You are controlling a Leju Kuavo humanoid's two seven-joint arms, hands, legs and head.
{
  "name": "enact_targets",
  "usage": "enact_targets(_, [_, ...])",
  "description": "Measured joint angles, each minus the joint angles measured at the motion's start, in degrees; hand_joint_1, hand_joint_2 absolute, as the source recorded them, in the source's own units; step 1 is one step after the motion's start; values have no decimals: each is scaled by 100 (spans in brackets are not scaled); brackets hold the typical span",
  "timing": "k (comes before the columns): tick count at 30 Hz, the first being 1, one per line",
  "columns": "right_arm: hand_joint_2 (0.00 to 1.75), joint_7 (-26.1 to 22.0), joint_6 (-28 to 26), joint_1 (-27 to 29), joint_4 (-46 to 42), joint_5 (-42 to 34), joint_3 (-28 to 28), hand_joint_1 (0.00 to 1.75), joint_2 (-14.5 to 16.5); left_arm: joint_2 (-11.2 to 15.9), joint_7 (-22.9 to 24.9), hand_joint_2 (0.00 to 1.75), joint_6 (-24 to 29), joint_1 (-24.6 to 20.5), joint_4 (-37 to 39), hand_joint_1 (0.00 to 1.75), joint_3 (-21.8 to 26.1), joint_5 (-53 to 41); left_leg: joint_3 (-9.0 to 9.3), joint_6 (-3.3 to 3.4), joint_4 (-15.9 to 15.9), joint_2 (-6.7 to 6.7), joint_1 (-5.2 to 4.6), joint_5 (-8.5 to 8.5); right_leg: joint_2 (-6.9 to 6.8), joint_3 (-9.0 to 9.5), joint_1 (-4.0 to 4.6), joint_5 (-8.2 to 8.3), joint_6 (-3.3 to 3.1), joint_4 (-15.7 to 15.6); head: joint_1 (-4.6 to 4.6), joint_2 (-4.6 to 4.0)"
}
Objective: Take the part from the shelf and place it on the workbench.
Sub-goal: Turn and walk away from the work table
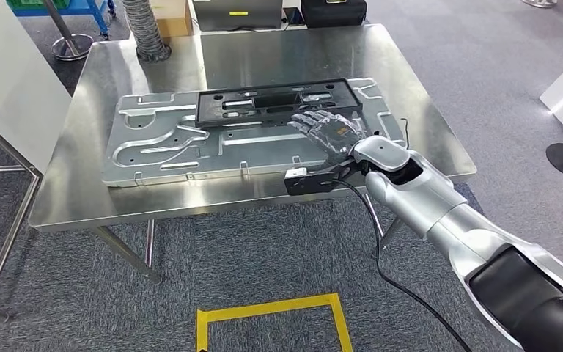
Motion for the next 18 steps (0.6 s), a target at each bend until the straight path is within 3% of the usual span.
enact_targets(1, [0,-5,-2,-26,8,2,-3,0,17,0,1,0,3,0,0,0,1,3,-17,-31,-1,0,-1,34,3,81,20,5,-33,-159,-1,0])
enact_targets(4, [0,-18,-4,-62,36,5,-6,0,74,5,-2,0,-27,4,0,0,1,5,-57,-130,-21,-12,-1,94,-10,38,22,108,-145,-258,-2,0])
enact_targets(6, [0,-31,-4,-73,51,7,-4,0,120,15,-7,0,-57,13,0,0,1,7,-186,-191,254,-21,2,-200,-32,-32,-11,229,-229,-320,-3,0])
enact_targets(8, [0,-44,-4,-80,65,7,-2,0,145,22,-10,0,-76,21,0,0,1,7,-414,-241,962,-17,22,-733,-42,-143,-8,330,-267,-328,-3,0])
enact_targets(9, [0,-50,-3,-79,74,7,0,0,151,25,-10,0,-79,23,0,0,1,7,-502,-261,1324,-16,29,-912,-44,-208,-5,375,-267,-321,-3,0])
enact_targets(10, [0,-53,-3,-76,83,7,2,0,158,27,-10,0,-80,24,0,0,1,7,-524,-274,1553,-15,33,-974,-44,-272,-3,419,-263,-312,-2,0])
enact_targets(11, [0,-56,-3,-72,90,7,3,0,164,31,-10,0,-80,23,0,0,1,7,-447,-280,1583,-15,35,-920,-43,-335,-2,459,-254,-299,-2,0])
enact_targets(13, [0,-58,-5,-70,99,7,4,0,175,39,-10,0,-80,20,0,0,1,8,17,-262,1029,-14,39,-655,-41,-440,-2,524,-225,-262,-3,0])
enact_targets(15, [0,-58,-8,-76,102,8,3,0,184,44,-9,0,-80,11,0,0,1,8,536,-209,272,-19,22,-563,-41,-516,13,578,-175,-223,-4,0])
enact_targets(16, [0,-57,-10,-80,103,8,3,0,189,45,-9,0,-80,10,0,0,1,8,663,-180,54,-23,12,-577,-43,-537,18,606,-145,-211,-3,0])
enact_targets(18, [0,-56,-11,-82,108,9,2,0,203,47,-7,0,-80,14,1,0,1,10,666,-109,-36,-27,3,-565,-45,-559,20,676,-73,-213,-3,0])
